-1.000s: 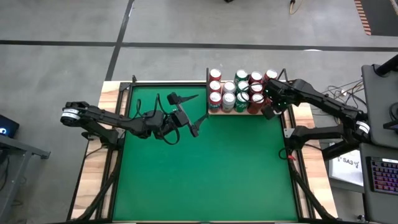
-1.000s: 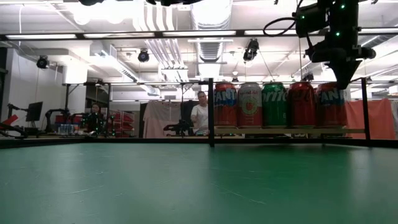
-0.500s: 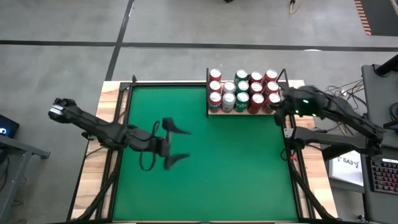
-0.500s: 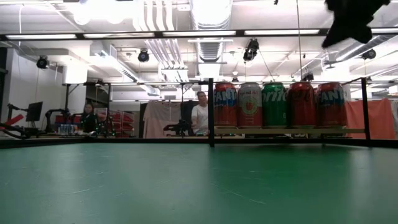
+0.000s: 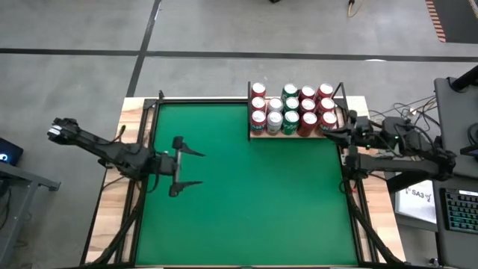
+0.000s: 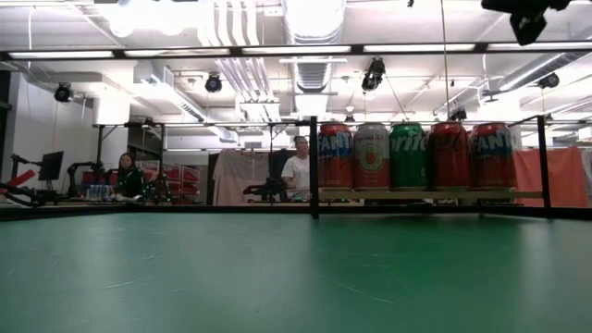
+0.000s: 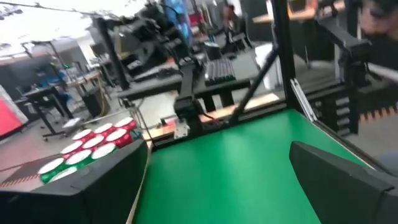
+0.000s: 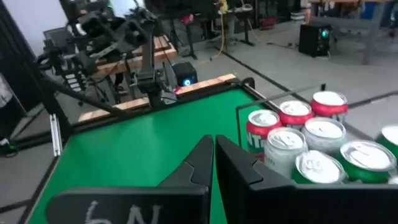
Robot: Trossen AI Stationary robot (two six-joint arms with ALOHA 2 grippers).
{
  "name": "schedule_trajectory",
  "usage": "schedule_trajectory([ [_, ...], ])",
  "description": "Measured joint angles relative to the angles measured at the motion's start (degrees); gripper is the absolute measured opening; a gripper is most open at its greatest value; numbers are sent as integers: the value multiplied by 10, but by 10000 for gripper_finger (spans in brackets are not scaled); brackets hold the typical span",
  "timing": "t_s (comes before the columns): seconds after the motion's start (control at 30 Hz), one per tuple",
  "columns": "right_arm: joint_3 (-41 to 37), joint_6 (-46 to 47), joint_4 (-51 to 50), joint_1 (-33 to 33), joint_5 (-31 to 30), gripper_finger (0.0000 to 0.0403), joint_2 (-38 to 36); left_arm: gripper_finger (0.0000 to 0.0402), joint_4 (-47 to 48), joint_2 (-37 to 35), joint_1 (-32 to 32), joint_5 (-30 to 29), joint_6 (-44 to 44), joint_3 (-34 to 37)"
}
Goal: Place canned beverage on shelf
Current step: Return to Home Position
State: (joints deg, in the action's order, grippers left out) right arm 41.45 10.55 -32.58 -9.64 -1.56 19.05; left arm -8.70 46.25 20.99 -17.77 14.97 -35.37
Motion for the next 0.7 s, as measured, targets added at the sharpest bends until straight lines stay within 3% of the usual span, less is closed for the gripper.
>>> schedule_trajectory([
  [0.4, -67, -68, 95, 13, 3, 9, 4, 377, -53, -233, -2, -33, -23, 168],
  [0.7, -149, -86, 159, 13, 6, 9, -51, 377, -53, -397, -2, -42, -33, 263],
])
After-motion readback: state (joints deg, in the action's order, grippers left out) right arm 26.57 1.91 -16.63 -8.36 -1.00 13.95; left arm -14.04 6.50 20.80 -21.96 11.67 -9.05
